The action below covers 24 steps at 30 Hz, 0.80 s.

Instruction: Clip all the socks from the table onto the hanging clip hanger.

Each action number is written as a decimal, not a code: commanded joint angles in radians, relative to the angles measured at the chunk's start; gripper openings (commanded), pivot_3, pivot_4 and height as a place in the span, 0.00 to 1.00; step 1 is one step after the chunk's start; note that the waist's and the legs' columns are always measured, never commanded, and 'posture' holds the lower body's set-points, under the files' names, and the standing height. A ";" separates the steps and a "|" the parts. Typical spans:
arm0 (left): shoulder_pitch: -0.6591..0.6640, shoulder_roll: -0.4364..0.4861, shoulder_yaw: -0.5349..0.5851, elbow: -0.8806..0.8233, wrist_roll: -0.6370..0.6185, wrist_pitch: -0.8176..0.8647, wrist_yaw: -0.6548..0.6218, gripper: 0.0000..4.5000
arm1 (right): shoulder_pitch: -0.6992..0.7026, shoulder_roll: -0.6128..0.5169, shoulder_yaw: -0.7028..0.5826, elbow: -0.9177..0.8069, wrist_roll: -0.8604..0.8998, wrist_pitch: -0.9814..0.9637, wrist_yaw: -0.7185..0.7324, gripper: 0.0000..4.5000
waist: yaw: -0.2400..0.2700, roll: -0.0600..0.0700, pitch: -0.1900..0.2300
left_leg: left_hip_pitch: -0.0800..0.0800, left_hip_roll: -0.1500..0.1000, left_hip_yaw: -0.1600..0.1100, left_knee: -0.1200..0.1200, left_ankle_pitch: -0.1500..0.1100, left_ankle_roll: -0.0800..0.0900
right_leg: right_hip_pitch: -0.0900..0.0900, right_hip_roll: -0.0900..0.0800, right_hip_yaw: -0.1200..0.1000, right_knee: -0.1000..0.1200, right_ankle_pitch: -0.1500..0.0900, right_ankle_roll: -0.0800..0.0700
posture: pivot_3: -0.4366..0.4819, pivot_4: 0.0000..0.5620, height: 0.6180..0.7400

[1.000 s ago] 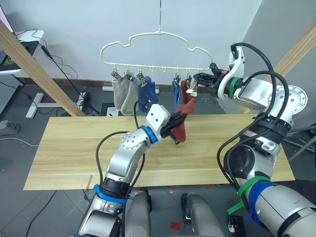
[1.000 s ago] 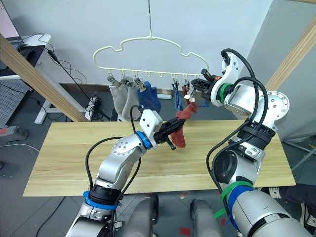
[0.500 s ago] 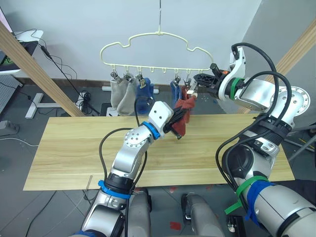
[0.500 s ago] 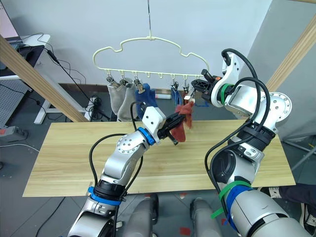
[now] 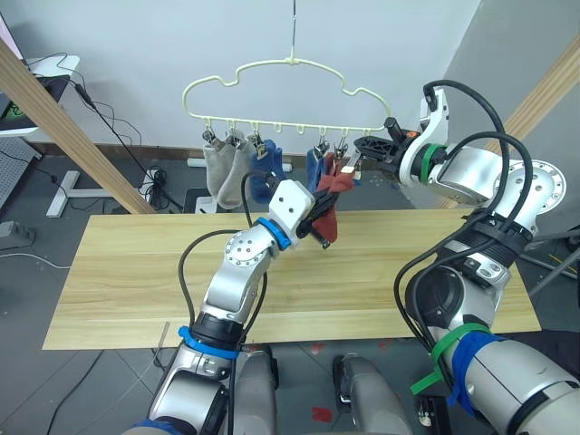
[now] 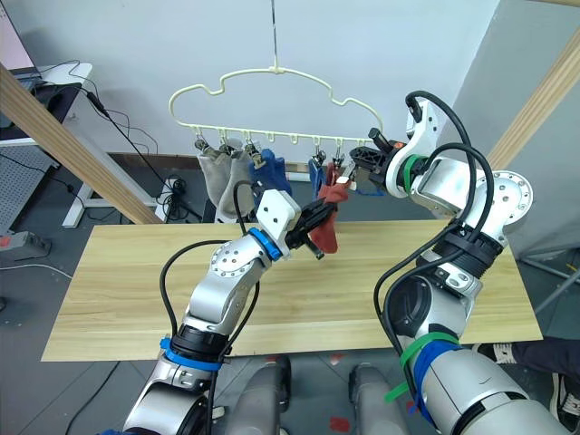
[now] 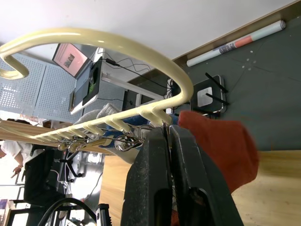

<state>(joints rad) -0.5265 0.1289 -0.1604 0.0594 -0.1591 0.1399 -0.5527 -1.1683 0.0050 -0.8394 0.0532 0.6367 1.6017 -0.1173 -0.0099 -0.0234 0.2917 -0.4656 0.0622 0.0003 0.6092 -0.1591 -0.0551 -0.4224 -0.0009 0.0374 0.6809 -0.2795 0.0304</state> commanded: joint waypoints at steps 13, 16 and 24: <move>-0.038 -0.028 -0.002 -0.019 -0.012 -0.028 -0.012 0.00 | 0.018 -0.013 0.018 -0.028 -0.023 0.013 0.010 0.42 | -0.008 0.000 0.000 | -0.001 0.000 0.000 0.000 0.000 0.000 | 0.000 0.000 0.000 0.000 0.000 0.000 | 0.42 0.52 1.00; -0.035 -0.030 -0.006 -0.031 -0.033 -0.002 -0.031 0.00 | 0.010 -0.039 0.015 -0.024 -0.020 0.013 0.028 0.62 | -0.018 0.000 0.000 | -0.001 0.000 0.000 0.000 0.000 0.000 | -0.002 0.000 0.000 0.000 0.000 0.000 | 0.42 0.52 1.00; -0.005 -0.056 -0.003 -0.092 -0.177 0.216 -0.073 0.47 | 0.042 -0.198 0.040 -0.014 0.178 0.013 0.075 1.00 | -0.023 0.000 0.000 | -0.001 0.000 0.001 0.000 0.000 0.000 | -0.002 0.000 0.001 0.000 0.000 0.000 | 0.41 0.51 1.00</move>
<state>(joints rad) -0.5390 0.0883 -0.1601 0.0249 -0.2877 0.3119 -0.6149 -1.1382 -0.1609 -0.8233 0.0688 0.7310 1.6065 -0.0715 -0.0328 -0.0231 0.2919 -0.4670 0.0624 0.0009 0.6089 -0.1591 -0.0550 -0.4240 -0.0004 0.0382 0.6808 -0.2795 0.0304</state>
